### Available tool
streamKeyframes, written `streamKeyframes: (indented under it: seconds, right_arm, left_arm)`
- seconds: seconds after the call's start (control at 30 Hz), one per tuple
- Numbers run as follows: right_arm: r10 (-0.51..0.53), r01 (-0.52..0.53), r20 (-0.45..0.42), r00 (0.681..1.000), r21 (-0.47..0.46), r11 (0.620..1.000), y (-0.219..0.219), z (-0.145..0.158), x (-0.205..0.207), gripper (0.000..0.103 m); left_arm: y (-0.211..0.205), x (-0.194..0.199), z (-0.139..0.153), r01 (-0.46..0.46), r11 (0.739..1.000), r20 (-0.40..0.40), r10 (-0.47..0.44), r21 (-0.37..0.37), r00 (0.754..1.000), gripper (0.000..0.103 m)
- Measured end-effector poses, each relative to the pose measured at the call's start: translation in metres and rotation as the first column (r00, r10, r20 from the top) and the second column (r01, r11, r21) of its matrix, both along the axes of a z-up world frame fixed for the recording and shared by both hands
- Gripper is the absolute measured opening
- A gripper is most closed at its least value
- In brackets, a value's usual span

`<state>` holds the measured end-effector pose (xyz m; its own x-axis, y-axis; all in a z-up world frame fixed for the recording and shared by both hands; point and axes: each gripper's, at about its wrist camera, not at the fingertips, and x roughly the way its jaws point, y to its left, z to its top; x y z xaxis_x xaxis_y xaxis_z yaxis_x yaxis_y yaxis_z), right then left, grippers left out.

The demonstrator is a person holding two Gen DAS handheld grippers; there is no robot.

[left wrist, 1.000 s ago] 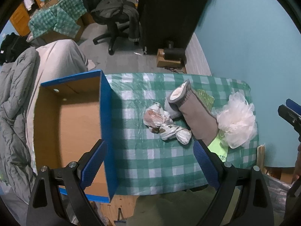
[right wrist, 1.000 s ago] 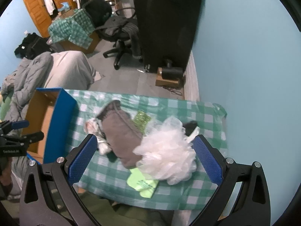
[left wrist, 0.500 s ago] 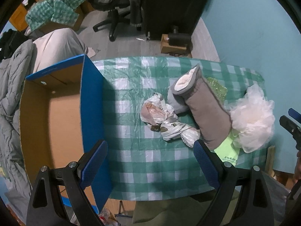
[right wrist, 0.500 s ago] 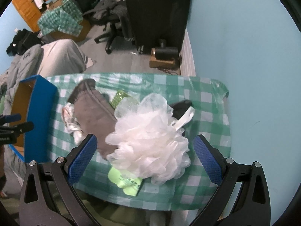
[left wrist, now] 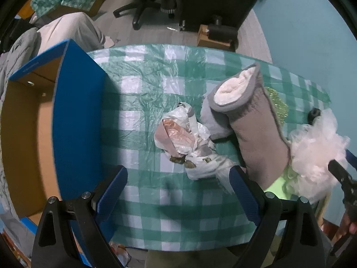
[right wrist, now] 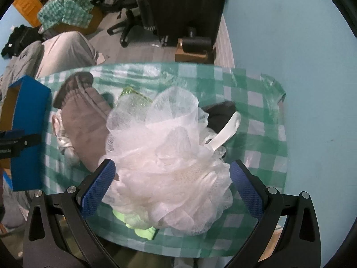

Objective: Organize soft objects
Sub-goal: 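Lower the right tool onto the white mesh pouf while the left tool lowers onto the plastic bag bundle, then lift the pouf with the right tool while the left tool lifts the plastic bag bundle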

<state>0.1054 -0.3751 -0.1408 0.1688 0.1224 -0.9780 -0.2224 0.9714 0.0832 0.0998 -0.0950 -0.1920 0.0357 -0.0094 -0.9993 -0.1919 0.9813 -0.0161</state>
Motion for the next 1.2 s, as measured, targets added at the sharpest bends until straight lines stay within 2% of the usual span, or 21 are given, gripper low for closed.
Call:
streamKeyframes:
  seconds: [0.4, 0.67, 0.83, 0.93, 1.0, 1.07, 1.1, 1.13, 1.2]
  right_arm:
    - [-0.003, 0.001, -0.091, 0.996, -0.022, 1.000, -0.003, -0.043, -0.003, 0.101]
    - [-0.004, -0.002, -0.108, 0.994, -0.060, 0.998, 0.000, -0.065, -0.007, 0.101]
    - [0.023, -0.032, -0.107, 0.994, -0.087, 0.996, 0.004, -0.076, -0.014, 0.101]
    - [0.031, -0.041, -0.104, 0.994, -0.102, 0.994, 0.005, -0.078, -0.020, 0.094]
    - [0.035, -0.044, -0.090, 0.995, -0.102, 0.994, 0.003, -0.075, -0.025, 0.086]
    - [0.027, -0.034, -0.078, 0.997, -0.089, 0.995, -0.001, -0.069, -0.029, 0.078]
    - [0.020, -0.026, -0.069, 0.997, -0.077, 0.997, -0.003, -0.065, -0.032, 0.073]
    - [0.017, -0.021, -0.061, 0.998, -0.066, 0.998, -0.004, -0.062, -0.035, 0.070]
    - [0.008, -0.010, -0.043, 0.999, -0.043, 0.999, -0.008, -0.054, -0.041, 0.066]
  left_arm:
    - [-0.007, 0.012, -0.038, -0.008, 1.000, -0.075, 0.010, 0.021, 0.997, 0.094]
    - [-0.010, 0.025, -0.059, -0.018, 1.000, -0.108, 0.020, 0.022, 0.994, 0.094]
    - [-0.021, 0.029, -0.070, 0.018, 0.999, -0.128, -0.013, 0.039, 0.992, 0.094]
    - [-0.028, 0.034, -0.077, 0.040, 0.998, -0.135, -0.034, 0.042, 0.990, 0.093]
    - [-0.032, 0.032, -0.077, 0.046, 0.998, -0.140, -0.041, 0.035, 0.989, 0.083]
    - [-0.035, 0.026, -0.082, 0.047, 0.999, -0.145, -0.044, 0.019, 0.988, 0.067]
    - [-0.036, 0.024, -0.082, 0.050, 0.999, -0.147, -0.048, 0.011, 0.988, 0.065]
    - [-0.036, 0.022, -0.082, 0.050, 0.999, -0.139, -0.050, -0.003, 0.989, 0.059]
    - [-0.039, 0.019, -0.078, 0.067, 0.998, -0.123, -0.067, -0.004, 0.990, 0.046]
